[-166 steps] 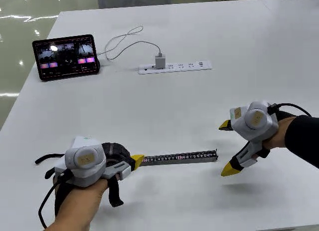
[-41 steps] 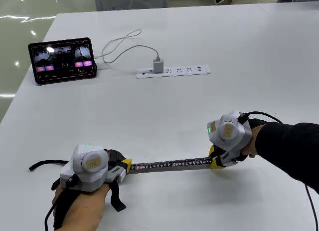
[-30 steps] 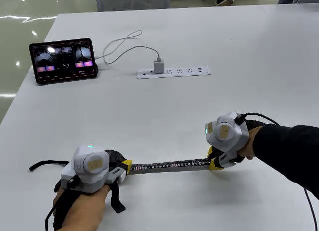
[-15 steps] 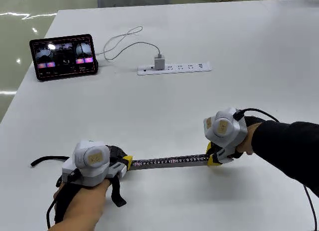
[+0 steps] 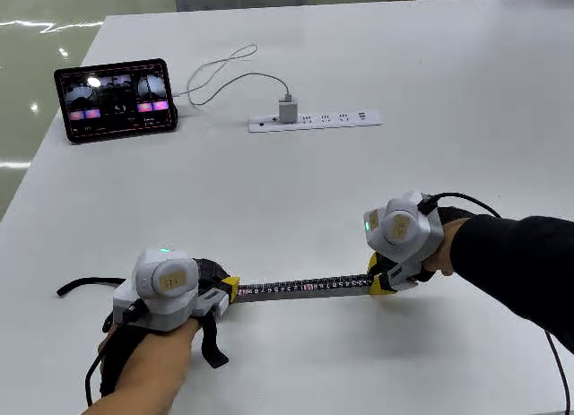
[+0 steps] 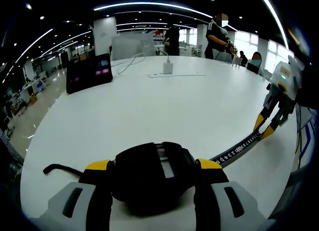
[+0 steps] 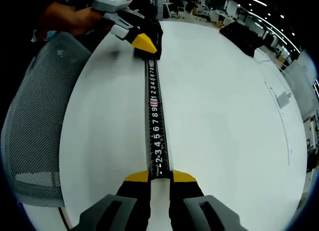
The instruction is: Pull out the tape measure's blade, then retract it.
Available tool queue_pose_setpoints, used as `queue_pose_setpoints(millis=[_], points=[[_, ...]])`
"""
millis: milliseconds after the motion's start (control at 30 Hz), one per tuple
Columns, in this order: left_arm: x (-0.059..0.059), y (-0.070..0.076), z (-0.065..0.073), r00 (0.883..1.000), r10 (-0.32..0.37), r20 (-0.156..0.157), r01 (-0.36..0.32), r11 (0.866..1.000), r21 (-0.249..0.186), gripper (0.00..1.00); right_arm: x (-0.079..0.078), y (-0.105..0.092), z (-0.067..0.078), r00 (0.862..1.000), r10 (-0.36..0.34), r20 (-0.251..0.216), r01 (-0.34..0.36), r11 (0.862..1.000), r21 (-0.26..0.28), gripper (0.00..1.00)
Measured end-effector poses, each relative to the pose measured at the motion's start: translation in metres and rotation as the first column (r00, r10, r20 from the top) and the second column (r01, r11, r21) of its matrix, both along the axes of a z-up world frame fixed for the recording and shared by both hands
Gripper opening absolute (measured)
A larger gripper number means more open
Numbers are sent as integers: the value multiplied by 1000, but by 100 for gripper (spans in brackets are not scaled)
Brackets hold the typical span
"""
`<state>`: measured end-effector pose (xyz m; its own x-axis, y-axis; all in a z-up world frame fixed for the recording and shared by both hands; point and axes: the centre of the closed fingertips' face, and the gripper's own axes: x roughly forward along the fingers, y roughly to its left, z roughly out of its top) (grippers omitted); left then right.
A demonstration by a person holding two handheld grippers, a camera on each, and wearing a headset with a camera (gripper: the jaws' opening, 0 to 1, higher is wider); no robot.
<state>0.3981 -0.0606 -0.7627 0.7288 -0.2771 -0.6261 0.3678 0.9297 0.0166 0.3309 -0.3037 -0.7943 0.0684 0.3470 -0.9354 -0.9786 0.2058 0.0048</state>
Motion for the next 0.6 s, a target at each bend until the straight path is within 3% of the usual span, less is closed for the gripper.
queue_pose_setpoints(millis=[600], points=[[0,0,0,1000,0,-4,0,1000,2,62,2,9,0,1000,-19,0,19,1000,1,9]])
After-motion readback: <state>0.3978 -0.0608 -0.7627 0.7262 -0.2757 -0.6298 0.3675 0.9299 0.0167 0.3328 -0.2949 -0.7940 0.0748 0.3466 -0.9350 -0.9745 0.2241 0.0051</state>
